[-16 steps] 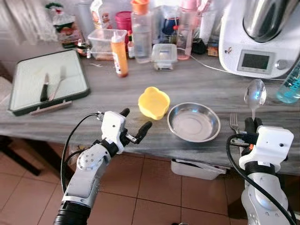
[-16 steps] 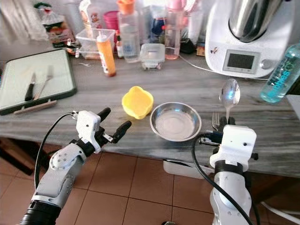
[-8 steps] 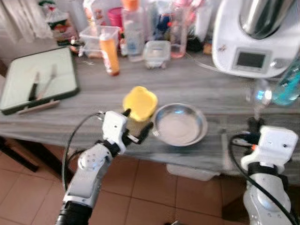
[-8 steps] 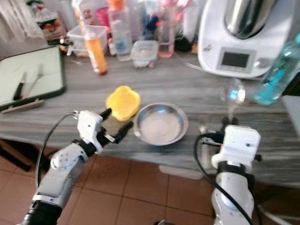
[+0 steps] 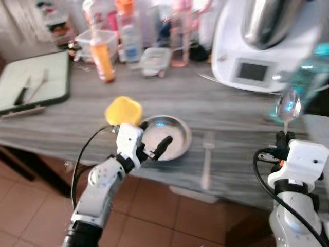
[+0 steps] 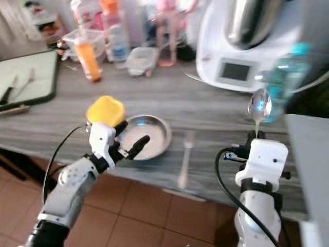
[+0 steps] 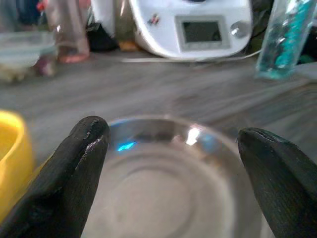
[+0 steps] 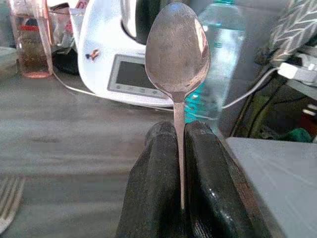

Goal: Setting the table

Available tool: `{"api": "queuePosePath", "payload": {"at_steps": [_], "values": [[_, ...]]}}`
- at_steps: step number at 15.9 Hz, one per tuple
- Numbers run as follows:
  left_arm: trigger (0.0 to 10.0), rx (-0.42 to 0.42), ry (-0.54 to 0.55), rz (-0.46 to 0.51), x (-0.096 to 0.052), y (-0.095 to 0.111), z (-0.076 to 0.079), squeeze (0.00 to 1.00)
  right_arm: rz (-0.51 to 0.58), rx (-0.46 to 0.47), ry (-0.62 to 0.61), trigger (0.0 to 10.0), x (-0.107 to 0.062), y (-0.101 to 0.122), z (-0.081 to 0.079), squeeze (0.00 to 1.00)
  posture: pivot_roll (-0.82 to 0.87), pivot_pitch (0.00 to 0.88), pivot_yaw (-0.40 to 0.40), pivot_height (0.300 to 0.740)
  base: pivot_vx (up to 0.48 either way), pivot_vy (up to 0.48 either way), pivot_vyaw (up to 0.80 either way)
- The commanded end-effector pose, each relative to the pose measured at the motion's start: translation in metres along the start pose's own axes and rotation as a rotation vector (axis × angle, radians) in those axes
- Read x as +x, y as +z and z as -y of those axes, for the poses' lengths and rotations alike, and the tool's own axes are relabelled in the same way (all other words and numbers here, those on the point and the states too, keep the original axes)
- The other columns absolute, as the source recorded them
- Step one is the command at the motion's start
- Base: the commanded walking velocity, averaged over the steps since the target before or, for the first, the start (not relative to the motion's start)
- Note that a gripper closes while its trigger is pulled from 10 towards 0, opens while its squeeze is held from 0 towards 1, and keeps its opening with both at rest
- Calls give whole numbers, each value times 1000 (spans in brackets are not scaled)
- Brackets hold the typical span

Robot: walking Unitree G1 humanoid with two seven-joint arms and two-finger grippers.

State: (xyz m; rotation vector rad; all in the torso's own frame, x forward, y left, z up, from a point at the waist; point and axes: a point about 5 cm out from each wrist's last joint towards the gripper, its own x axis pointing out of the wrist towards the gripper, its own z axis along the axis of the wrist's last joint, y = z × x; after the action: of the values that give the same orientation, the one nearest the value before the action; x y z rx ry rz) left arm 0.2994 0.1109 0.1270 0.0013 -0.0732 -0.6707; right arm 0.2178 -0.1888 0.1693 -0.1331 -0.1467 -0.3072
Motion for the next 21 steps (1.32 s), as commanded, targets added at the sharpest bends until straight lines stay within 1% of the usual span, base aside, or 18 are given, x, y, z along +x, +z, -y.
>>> {"api": "queuePosePath", "payload": {"at_steps": [1, 3, 5, 8, 9, 10, 11, 12, 14, 16, 17, 19, 20, 21], "values": [[10000, -4, 0, -23, -8, -2, -6, 0, 9, 13, 17, 10000, -1, 4, -3, 0, 4, 127, 39, 740, 0, 0, 0], [10000, 13, -20, -33, -10, -2, -10, 0, 1, 17, 27, 10000, 0, 3, -4, 0, 5, 126, 36, 740, 0, 0, 0], [10000, 22, -14, -37, -11, 0, -15, 0, -12, 25, 37, 10000, 0, 2, -5, 0, 6, 126, 33, 740, 0, 0, 0], [10000, 19, -13, -35, -13, 1, -15, 0, -42, 45, 56, 10000, -1, -2, -8, 0, 9, 127, 31, 740, 0, 0, 0], [10000, 5, -31, -33, -16, 2, -14, 0, -55, 56, 69, 10000, -2, -3, -10, 0, 12, 130, 29, 740, 0, 0, 0], [10000, -24, -86, -36, -23, 4, -11, 0, -79, 84, 104, 10000, -4, -5, -15, 0, 13, 133, 28, 740, 0, 0, 0], [10000, -34, -114, -39, -26, 5, -10, 0, -98, 102, 126, 10000, -6, -7, -18, 0, 15, 138, 24, 740, 0, 0, 0], [10000, -32, -155, -47, -32, 8, -9, 0, -130, 127, 157, 10000, -10, -10, -23, 0, 18, 143, 19, 740, 0, 0, 0], [10000, -27, -185, -60, -36, 11, -12, 0, -169, 142, 186, 10000, -15, -15, -29, 0, 23, 151, 13, 740, 0, 0, 0], [10000, -43, -231, -83, -43, 15, -16, 0, -230, 193, 170, 10000, -23, -20, -30, 0, 25, 160, 8, 740, 0, 0, 0], [10000, -48, -240, -85, -44, 15, -16, 0, -238, 194, 170, 10000, -24, -21, -30, 0, 25, 160, 8, 740, 0, 0, 0], [10000, -76, -297, -103, -49, 17, -8, 0, -276, 219, 175, 10000, -31, -25, -34, 0, 21, 164, 13, 740, 0, 0, 0], [10000, -73, -307, -107, -49, 17, -7, 0, -281, 221, 175, 10000, -32, -26, -35, 0, 21, 164, 14, 740, 0, 0, 0], [10000, -81, -309, -111, -48, 17, -7, 0, -309, 238, 179, 10000, -35, -30, -37, 0, 21, 165, 19, 740, 0, 0, 0]]}}
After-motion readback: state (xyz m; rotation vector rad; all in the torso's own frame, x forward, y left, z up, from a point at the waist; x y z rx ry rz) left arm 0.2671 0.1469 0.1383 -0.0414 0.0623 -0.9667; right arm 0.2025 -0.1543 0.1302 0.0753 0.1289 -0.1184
